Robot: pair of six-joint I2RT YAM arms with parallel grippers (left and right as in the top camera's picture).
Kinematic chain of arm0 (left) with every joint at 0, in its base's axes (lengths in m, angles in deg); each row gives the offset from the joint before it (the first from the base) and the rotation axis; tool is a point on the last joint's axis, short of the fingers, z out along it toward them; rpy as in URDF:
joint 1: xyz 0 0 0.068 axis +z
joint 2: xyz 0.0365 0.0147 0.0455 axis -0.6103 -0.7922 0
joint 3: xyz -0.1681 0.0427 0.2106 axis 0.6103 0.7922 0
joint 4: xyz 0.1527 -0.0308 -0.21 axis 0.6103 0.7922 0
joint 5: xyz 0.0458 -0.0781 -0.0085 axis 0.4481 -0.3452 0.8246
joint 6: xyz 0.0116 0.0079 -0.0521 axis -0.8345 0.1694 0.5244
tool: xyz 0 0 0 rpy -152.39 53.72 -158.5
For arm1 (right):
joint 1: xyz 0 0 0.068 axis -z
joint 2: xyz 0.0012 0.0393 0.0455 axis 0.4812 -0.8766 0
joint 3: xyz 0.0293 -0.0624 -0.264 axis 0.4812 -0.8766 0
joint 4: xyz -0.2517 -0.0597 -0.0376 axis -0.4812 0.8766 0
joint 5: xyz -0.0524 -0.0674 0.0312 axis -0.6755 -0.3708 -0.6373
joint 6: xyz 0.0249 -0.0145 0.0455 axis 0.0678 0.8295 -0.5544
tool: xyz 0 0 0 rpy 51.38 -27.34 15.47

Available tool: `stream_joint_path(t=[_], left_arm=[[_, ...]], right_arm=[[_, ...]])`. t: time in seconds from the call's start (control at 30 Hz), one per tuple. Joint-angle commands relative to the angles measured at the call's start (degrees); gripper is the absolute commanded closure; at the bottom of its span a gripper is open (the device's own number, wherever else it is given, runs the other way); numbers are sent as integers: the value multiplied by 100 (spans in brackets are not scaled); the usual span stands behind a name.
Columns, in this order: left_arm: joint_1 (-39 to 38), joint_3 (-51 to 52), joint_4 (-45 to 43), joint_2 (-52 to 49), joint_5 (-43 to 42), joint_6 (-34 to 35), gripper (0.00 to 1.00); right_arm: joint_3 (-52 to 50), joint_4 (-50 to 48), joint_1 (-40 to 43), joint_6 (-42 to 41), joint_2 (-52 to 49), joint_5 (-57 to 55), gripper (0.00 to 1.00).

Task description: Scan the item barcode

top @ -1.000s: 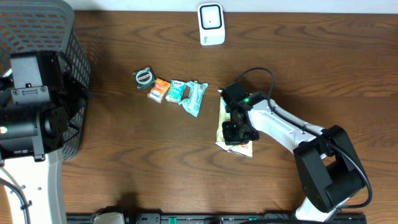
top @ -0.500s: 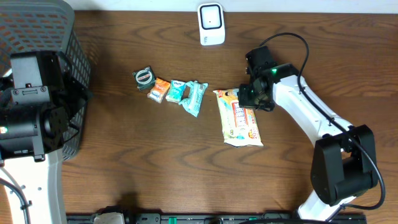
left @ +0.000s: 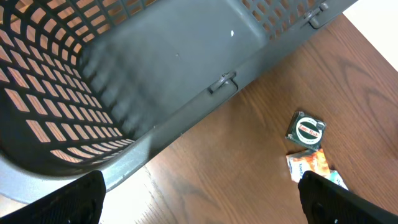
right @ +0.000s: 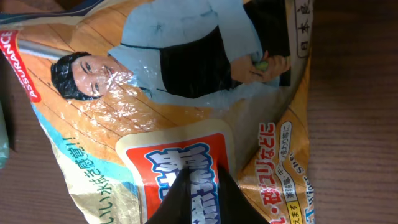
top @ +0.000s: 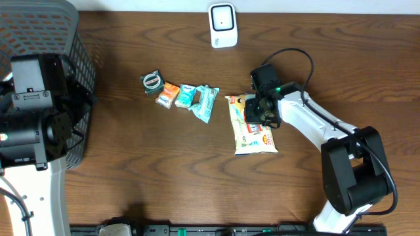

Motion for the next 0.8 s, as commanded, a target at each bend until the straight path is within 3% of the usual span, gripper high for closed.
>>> stream_joint_path(t=[0.0,0.23,0.43,0.63,0.77], left_arm=[[28,31,20,-13,55,90,2],[28,31,20,-15,57,90,2],[28,31,20,-13,57,92,3],[28,31,20,-13,57,90,2],[28,31,20,-13,57,90,2]], right_arm=[[205,267,76,-118,-96,-131,87],[1078,415,120,-116,-46,-136,75],[1054,256,20,-120,-350,-439,76],[1051,170,-7,-28,-1287,-614,76],[1318,629,96,-7,-1145,-894,76]])
